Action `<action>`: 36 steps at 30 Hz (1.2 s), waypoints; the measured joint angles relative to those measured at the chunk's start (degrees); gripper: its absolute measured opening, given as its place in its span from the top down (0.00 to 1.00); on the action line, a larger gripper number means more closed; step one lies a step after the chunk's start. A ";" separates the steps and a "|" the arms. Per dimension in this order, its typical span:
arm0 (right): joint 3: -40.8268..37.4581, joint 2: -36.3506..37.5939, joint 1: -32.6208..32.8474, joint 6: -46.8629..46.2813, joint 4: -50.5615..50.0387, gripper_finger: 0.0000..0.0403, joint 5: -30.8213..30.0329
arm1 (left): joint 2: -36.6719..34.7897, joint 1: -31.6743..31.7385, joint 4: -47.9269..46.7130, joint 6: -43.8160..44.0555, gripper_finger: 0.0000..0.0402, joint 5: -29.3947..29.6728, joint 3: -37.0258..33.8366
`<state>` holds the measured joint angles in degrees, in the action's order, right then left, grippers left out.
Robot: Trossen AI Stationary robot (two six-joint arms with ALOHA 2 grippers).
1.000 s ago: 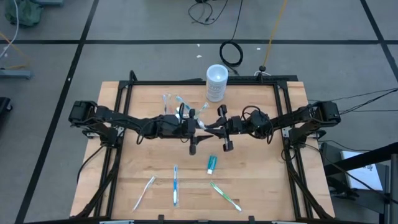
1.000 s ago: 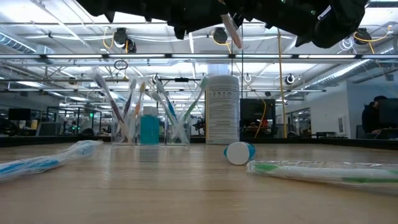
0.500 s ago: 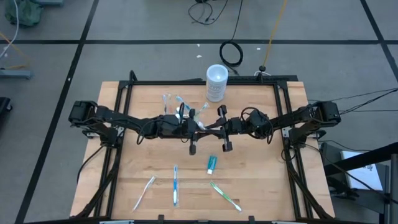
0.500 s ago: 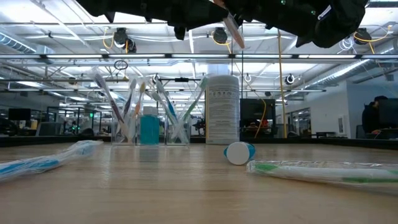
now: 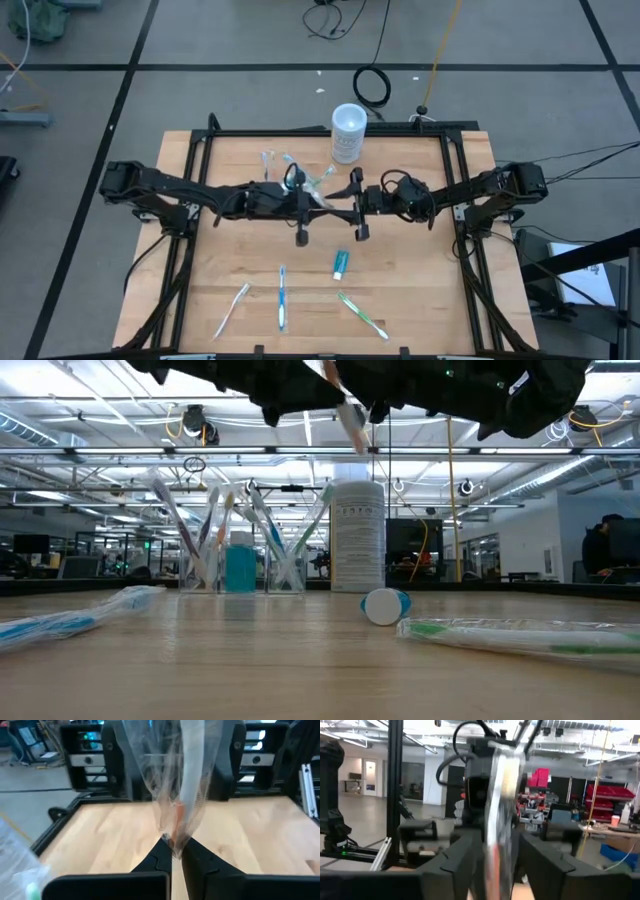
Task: Pick & Place toothbrushing station
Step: Put the top orange toothbrush into the transparent organizer
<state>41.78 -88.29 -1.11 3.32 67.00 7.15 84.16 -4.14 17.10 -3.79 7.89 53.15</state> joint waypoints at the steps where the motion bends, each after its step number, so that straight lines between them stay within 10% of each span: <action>1: 0.00 0.00 -0.13 -0.96 0.00 0.58 0.06 | -1.09 0.00 -2.11 0.00 0.95 0.27 0.00; 36: 7.04 1.89 -2.22 -8.27 -25.56 0.46 5.98 | 0.13 -0.12 -24.35 1.99 0.95 4.71 5.68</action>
<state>48.82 -86.40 -3.32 -4.95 41.44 13.13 84.29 -4.27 -7.25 -1.80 12.60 58.83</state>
